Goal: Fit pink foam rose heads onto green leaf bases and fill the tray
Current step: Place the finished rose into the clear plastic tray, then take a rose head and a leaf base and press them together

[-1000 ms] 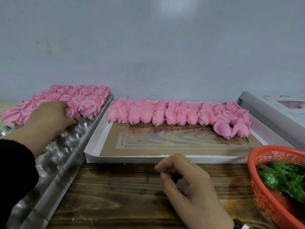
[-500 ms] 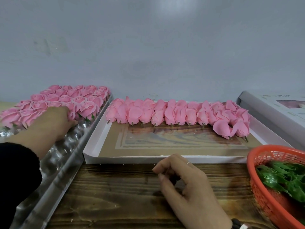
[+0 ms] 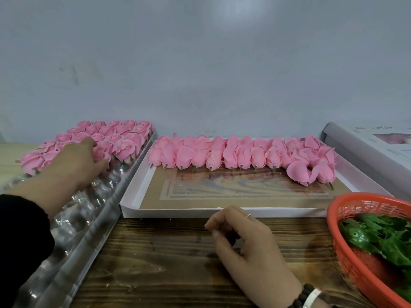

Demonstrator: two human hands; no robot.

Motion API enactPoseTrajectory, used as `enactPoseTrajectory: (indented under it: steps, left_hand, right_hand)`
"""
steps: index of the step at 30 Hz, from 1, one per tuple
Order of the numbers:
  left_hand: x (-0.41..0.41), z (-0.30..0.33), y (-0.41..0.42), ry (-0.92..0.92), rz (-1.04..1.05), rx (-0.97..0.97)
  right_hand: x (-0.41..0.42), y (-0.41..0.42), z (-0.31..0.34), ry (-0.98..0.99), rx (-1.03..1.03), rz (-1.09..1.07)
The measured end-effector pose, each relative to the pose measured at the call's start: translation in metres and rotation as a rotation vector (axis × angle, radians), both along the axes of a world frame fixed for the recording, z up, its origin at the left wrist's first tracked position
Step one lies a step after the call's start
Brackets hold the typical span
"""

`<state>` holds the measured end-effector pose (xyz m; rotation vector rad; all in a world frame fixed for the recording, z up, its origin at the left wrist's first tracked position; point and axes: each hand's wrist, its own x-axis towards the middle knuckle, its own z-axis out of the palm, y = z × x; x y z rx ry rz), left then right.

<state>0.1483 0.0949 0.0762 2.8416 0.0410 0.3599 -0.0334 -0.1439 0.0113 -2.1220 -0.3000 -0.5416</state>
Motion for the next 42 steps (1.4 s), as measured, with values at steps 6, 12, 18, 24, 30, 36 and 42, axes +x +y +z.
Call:
enactPoseTrajectory:
  steps: [6,12,18,24,30,36,42]
  left_hand:
    - [-0.059,0.024,-0.033,-0.117,-0.2,-0.264]
    - [-0.166,-0.026,-0.098,-0.217,-0.402,-0.88]
    - [-0.176,-0.07,-0.124,-0.074,-0.456,-0.954]
    - [-0.167,-0.075,-0.122,0.0,-0.492,-0.901]
    - [-0.17,-0.077,-0.119,0.081,-0.516,-0.873]
    - [-0.17,-0.078,-0.119,0.101,-0.528,-0.875]
    - [-0.171,-0.079,-0.119,0.091,-0.549,-0.838]
  right_hand:
    - [-0.002,0.002,0.002,0.007,0.004,0.0]
    - [-0.003,-0.001,0.002,-0.015,-0.039,-0.024]
    - [0.001,-0.004,0.0,-0.036,0.039,-0.093]
    - [0.004,-0.014,0.0,-0.096,0.059,-0.224]
    - [0.023,-0.055,0.026,-0.03,-0.11,-0.529]
    - [0.056,-0.074,0.039,0.416,-0.388,-0.943]
    - [0.076,-0.083,0.043,0.637,-0.477,-0.953]
